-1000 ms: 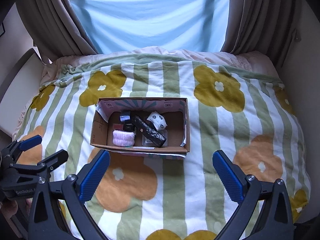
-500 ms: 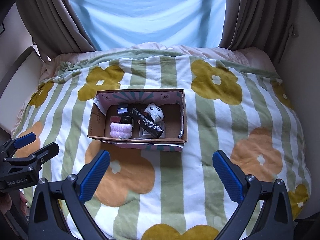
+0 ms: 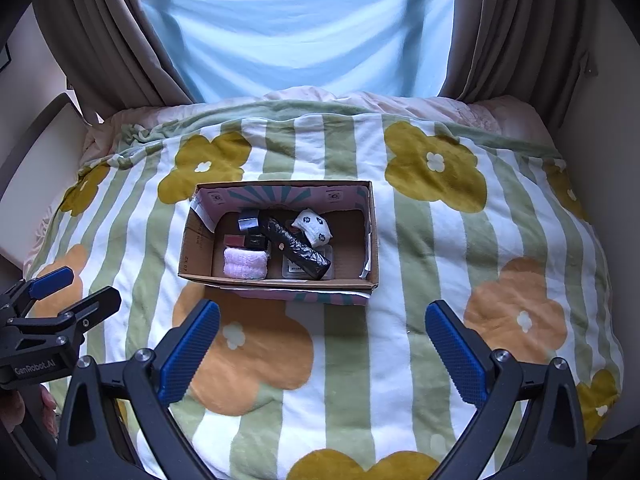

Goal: Organize objects

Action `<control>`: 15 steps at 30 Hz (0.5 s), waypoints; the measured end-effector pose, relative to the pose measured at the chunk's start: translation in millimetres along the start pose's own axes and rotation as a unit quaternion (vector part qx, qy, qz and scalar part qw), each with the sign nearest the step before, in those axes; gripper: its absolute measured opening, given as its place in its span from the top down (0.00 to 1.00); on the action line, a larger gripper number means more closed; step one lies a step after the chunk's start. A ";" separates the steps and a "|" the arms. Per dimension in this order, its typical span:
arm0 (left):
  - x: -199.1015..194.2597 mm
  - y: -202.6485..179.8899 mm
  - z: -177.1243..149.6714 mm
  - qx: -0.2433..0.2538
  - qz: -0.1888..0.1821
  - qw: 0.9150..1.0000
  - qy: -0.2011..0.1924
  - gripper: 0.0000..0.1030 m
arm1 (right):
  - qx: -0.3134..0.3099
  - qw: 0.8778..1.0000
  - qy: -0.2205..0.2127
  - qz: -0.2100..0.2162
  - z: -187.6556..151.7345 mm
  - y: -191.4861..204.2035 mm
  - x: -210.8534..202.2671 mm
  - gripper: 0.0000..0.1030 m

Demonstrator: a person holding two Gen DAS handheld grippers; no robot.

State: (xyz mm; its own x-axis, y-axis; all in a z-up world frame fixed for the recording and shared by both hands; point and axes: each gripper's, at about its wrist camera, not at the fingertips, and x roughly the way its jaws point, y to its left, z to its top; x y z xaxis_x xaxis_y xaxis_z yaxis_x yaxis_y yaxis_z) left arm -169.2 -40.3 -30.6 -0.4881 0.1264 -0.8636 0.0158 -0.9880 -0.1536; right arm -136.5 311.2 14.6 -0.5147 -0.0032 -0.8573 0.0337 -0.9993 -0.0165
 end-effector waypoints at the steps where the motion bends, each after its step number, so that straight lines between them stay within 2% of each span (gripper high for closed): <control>1: 0.1 0.0 0.0 0.000 -0.001 1.000 0.000 0.00 | -0.001 1.000 0.000 -0.002 -0.3 -0.1 0.1 0.01; 15: -0.3 -1.8 -0.6 0.002 -0.002 1.000 -0.001 0.00 | -0.001 1.000 -0.003 -0.002 3.7 0.9 -3.6 0.01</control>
State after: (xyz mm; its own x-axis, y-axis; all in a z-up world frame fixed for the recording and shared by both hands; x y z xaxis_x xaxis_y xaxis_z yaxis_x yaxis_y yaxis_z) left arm -168.5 -38.5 -30.3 -0.4906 0.1308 -0.8615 0.0097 -0.9878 -0.1555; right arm -137.8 310.2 19.5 -0.5202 0.0013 -0.8540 0.0323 -0.9993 -0.0212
